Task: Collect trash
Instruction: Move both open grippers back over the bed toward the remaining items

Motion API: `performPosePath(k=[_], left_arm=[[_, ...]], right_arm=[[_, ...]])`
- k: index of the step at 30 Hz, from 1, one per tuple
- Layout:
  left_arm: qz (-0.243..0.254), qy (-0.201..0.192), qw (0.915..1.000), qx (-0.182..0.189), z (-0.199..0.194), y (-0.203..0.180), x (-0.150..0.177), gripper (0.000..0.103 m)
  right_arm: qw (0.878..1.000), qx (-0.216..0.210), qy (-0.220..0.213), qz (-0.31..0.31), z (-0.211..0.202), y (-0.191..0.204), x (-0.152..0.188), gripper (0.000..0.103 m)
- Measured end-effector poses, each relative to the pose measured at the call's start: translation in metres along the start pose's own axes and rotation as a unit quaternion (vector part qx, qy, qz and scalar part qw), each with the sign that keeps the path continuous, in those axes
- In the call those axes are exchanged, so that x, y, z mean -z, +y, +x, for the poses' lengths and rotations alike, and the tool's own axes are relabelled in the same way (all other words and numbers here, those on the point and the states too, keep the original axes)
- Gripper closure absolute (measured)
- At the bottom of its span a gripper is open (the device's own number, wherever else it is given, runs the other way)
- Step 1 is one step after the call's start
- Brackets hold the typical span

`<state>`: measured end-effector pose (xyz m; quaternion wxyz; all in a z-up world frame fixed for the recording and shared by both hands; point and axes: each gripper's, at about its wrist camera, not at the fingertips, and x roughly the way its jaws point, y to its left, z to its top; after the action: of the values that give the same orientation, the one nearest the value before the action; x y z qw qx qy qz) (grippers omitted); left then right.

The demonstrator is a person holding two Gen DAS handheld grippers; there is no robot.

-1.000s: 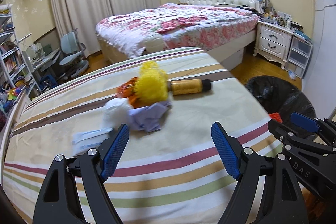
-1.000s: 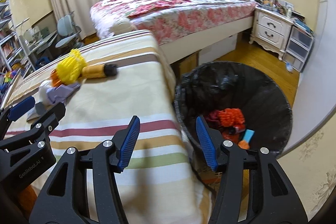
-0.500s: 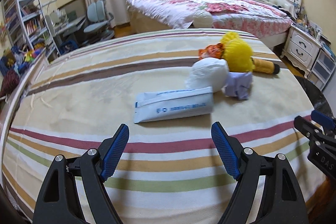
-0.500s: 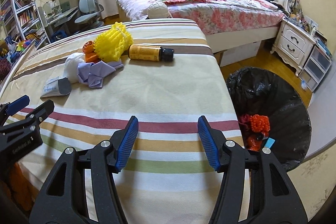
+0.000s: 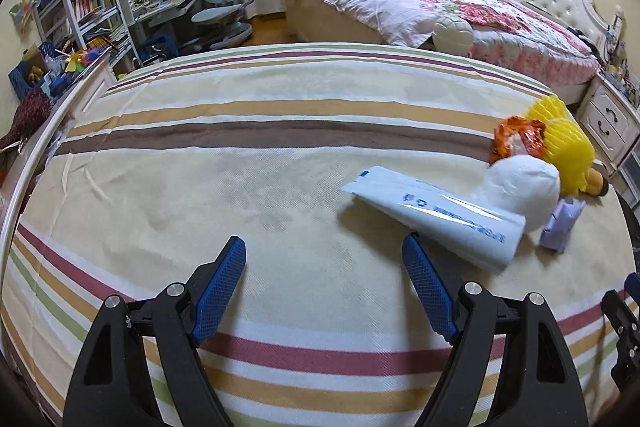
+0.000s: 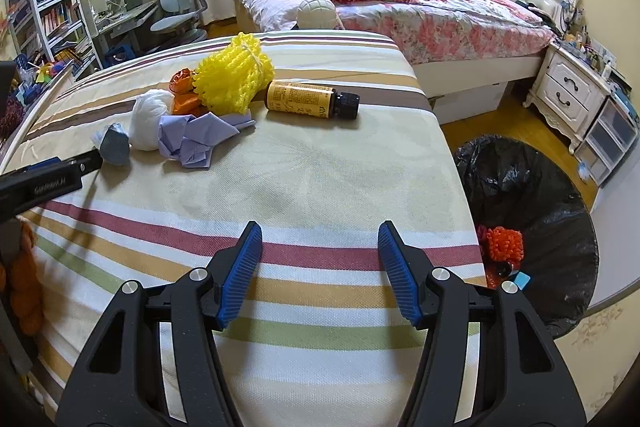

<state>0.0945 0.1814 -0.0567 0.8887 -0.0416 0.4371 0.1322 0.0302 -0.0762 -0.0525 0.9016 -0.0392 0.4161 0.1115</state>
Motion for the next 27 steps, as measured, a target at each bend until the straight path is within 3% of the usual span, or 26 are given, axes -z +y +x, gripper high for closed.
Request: performPosePath(k=[6,19,27], left_arm=[[-0.024,0.009,0.9997,-0.006,0.008,0.015,-0.009,0.025],[-0.057,-0.005,0.9983,-0.005,-0.012,0.027,-0.002,0.025],[-0.059,-0.029,0.9978,0.01,-0.027,0.013,-0.021,0.025]], right_arm=[[1.0,-0.002,0.002,-0.005,0.005,0.004,-0.005,0.044],[1.0,-0.005,0.009,-0.01,0.023,0.008,-0.025,0.042],[1.0,-0.005,0.008,-0.007,0.026,0.008,-0.029,0.041]])
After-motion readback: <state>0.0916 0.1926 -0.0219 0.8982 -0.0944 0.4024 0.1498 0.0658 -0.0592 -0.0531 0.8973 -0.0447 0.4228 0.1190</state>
